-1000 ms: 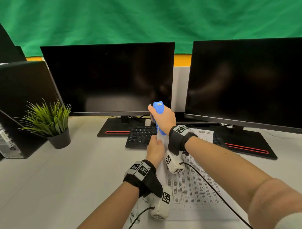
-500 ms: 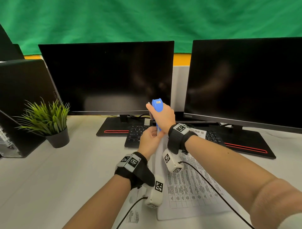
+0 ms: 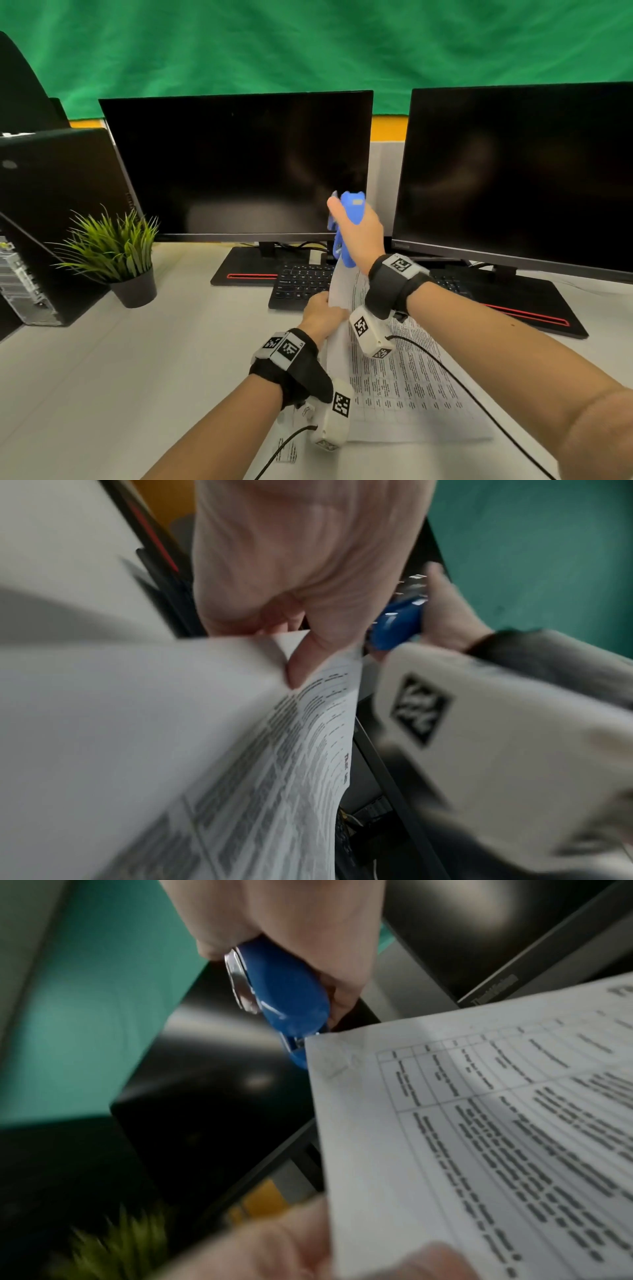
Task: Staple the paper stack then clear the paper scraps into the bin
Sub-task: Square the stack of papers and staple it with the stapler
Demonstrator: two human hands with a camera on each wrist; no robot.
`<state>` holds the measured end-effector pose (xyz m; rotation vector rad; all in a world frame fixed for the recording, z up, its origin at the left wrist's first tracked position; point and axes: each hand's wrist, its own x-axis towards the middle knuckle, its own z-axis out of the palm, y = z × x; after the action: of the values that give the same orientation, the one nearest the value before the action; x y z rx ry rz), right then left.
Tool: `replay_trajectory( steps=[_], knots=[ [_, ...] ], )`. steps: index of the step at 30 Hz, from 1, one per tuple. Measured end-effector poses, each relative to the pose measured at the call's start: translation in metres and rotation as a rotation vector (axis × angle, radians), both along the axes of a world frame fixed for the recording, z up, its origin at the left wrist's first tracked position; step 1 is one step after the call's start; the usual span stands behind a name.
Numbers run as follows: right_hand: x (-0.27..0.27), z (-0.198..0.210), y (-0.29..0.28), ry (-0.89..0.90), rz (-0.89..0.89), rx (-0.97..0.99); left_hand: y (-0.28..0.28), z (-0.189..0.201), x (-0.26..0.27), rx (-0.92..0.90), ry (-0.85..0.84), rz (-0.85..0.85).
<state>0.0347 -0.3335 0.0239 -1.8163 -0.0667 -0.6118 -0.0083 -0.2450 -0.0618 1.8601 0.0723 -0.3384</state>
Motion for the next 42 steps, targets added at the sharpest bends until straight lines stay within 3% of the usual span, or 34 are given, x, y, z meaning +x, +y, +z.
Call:
replay_trajectory(
  steps=[2, 5, 9, 14, 17, 22, 26, 31, 36, 42],
  knots=[
    [-0.014, 0.017, -0.018, -0.07, -0.057, 0.132, 0.0, -0.003, -0.002, -0.133, 0.023, 0.023],
    [-0.034, 0.018, -0.067, 0.088, -0.074, 0.335, 0.002, 0.001, -0.007, -0.243, 0.032, 0.001],
    [-0.069, -0.015, -0.129, 0.433, -0.143, 0.202, 0.01, 0.015, -0.009, -0.348, 0.031, -0.004],
    [-0.115, -0.028, -0.131, 0.795, 0.182, 0.155, 0.041, 0.048, -0.004, -0.376, 0.062, -0.044],
    [-0.116, -0.013, -0.101, 0.816, 0.298, 0.264, 0.087, 0.067, 0.003, -0.259, 0.078, -0.003],
    [-0.105, -0.002, -0.003, 0.87, 0.428, 0.225, 0.179, 0.074, 0.01, 0.11, 0.039, 0.103],
    [-0.093, -0.028, 0.085, 0.949, 0.543, 0.21, 0.254, 0.062, 0.012, 0.34, 0.027, 0.213],
    [-0.085, -0.068, 0.157, 1.086, 0.7, 0.321, 0.314, 0.03, 0.002, 0.402, 0.128, 0.26],
    [-0.083, -0.091, 0.177, 1.159, 0.718, 0.28, 0.328, 0.016, 0.001, 0.656, 0.097, 0.321],
    [-0.064, -0.085, 0.161, 0.968, 0.487, 0.111, 0.339, 0.01, 0.01, 0.812, 0.039, 0.322]
  ],
)
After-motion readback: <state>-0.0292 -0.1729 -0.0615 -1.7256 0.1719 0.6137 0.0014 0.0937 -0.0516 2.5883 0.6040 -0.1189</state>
